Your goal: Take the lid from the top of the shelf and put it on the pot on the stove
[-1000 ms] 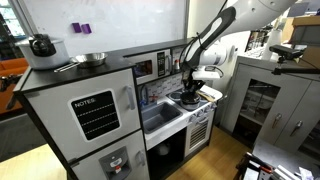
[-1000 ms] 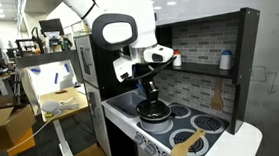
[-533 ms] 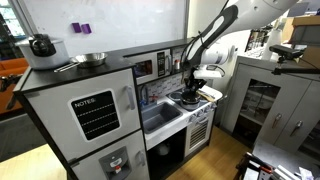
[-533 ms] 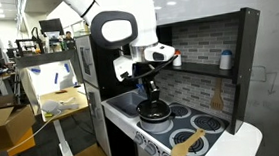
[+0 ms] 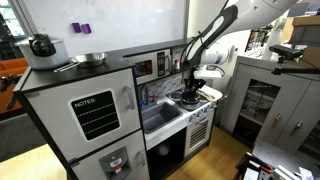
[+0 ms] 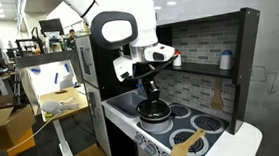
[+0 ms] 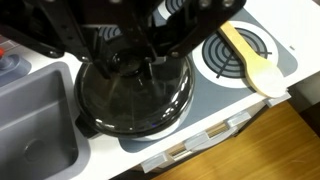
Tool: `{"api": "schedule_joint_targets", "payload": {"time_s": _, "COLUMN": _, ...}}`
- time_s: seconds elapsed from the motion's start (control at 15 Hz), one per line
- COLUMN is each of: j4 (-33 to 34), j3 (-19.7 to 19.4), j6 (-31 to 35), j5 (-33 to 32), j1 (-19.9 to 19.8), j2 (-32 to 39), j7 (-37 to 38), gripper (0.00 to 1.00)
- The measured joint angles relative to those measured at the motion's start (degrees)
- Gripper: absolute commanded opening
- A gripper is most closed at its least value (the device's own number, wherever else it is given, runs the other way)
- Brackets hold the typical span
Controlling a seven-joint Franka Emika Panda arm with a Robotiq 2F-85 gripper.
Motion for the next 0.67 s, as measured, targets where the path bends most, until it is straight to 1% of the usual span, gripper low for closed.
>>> {"api": "schedule_joint_targets", "payload": {"time_s": 0.6, "j4": 0.6, "j3": 0.7, "j6": 0.0, "j5": 0.0, "j1": 0.0, "j2": 0.3, "j7": -1.2, "gripper": 0.08}}
{"api": "schedule_joint_targets", "payload": {"time_s": 0.67, "j4": 0.7, "j3": 0.8, "j6": 0.0, "j5": 0.0, "j1": 0.0, "j2": 0.3, "j7": -1.2, "gripper": 0.27}}
